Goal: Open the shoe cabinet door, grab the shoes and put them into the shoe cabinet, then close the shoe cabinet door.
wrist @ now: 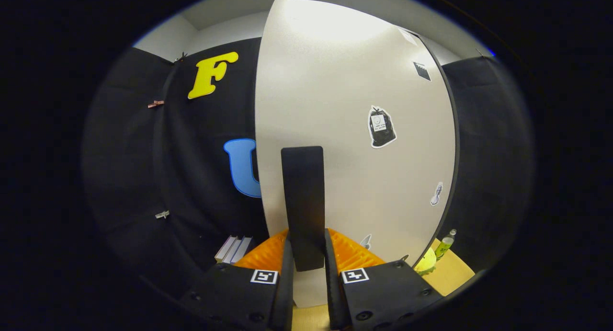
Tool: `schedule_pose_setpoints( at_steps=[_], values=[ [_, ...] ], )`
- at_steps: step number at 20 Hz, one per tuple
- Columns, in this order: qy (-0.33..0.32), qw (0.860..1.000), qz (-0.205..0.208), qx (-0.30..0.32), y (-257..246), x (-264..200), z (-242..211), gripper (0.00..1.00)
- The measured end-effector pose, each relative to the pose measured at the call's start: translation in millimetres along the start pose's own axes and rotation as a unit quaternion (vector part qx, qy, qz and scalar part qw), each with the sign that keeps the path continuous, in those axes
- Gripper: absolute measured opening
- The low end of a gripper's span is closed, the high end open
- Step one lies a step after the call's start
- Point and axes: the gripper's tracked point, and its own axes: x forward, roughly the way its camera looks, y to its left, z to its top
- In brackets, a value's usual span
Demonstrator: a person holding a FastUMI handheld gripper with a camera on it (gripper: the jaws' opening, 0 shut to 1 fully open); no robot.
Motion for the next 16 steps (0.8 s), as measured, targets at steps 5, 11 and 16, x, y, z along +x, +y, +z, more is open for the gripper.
schedule_pose_setpoints(
  at_steps=[5,11,16],
  values=[
    [0.004,1.0,0.001,0.003,-23.2,-44.1,-0.7,0.33],
    [0.008,1.0,0.003,-0.008,-48.1,-79.9,-0.3,0.33],
    [0.007,0.999,0.018,-0.025,-74.2,-112.4,-0.9,0.33]
  ],
)
